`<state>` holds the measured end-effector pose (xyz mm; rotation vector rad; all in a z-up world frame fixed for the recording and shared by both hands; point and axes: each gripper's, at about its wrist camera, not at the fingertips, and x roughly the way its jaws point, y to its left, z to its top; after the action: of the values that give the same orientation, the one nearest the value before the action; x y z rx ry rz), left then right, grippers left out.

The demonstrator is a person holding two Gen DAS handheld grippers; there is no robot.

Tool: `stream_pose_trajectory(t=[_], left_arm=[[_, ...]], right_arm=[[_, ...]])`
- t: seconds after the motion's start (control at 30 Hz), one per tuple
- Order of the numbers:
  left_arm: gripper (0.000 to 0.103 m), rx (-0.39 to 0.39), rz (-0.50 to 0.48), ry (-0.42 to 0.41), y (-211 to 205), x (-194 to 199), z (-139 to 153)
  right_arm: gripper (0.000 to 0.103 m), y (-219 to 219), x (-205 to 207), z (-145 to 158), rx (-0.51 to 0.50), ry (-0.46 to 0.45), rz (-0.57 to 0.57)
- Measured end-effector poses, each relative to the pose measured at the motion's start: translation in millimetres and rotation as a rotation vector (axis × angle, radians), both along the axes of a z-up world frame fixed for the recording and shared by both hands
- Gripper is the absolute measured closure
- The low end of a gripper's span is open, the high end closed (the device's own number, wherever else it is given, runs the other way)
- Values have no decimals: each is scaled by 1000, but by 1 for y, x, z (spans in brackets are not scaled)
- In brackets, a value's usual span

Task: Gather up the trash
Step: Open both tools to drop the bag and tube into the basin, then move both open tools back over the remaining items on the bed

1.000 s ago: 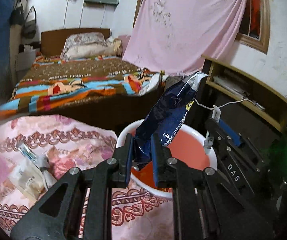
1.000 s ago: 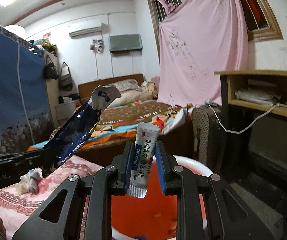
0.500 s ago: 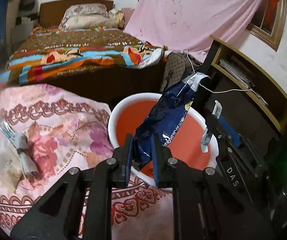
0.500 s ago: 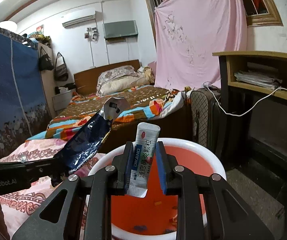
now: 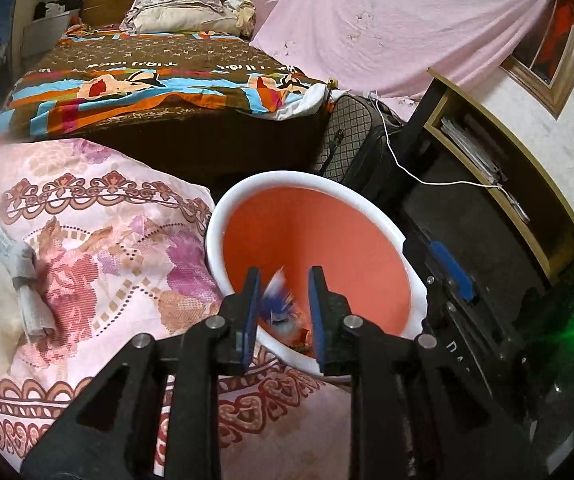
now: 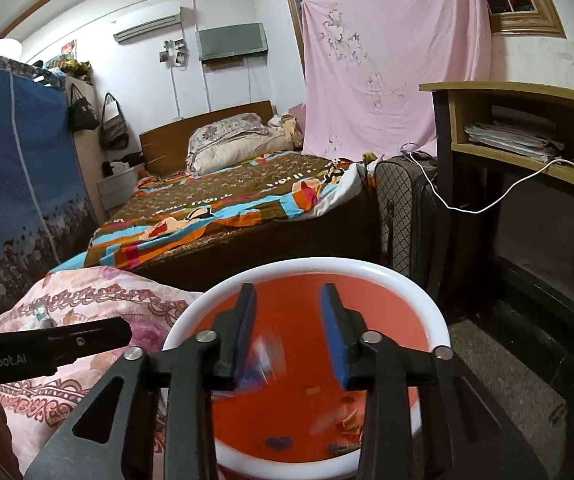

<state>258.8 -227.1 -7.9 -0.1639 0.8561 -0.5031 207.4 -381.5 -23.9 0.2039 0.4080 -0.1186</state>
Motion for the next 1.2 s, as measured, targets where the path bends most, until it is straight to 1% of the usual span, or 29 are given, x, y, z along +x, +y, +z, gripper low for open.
stream_pose_trajectory(t=[0.2,0.3,0.37,0.4,0.43,0.47,0.5,0.57,0.6,0.67,0.7,0.73,0.77,0.8,0.87,0.93,1.03,1.2], left_arm=[[71,-16,30,-4,12,0,3],[67,-10,48,-15,21,-2,6],[62,-7,62,-27,30,-3,10],[60,-6,65,-34,34,-5,12],[54,-7,68,-45,40,-7,14],[47,-9,74,-57,45,-9,16],[44,-10,90,-75,52,-12,19],[31,-8,127,-116,66,-19,23],[28,-5,151,-140,75,-23,26],[16,6,193,-183,89,-30,31],[14,12,222,-214,98,-35,34],[10,15,249,-245,106,-40,37],[5,17,271,-274,113,-45,39],[3,22,292,-299,119,-48,41],[4,41,341,-379,131,-61,47],[4,62,358,-431,138,-69,51],[4,82,397,-491,150,-79,58],[4,79,443,-558,172,-96,70]], right_arm=[[58,3,-4,7,-3,-18,-3],[55,6,-8,13,-9,-35,-6],[51,8,-10,17,-11,-42,-8],[43,9,-10,18,-11,-43,-9],[27,10,-12,21,-10,-46,-12],[21,11,-14,23,-4,-56,-12],[19,13,-17,26,4,-72,-4],[18,17,-20,32,1,-81,-2],[15,20,-21,35,-7,-83,-1],[10,27,-24,41,-19,-91,7],[3,32,-27,46,-24,-100,15],[0,36,-29,49,-29,-110,20],[0,40,-31,53,-34,-118,28],[0,45,-32,56,-39,-124,40],[0,54,-35,62,-48,-131,68],[0,66,-37,68,-73,-144,92],[0,86,-44,78,-117,-178,125],[0,112,-55,92,-154,-228,165]])
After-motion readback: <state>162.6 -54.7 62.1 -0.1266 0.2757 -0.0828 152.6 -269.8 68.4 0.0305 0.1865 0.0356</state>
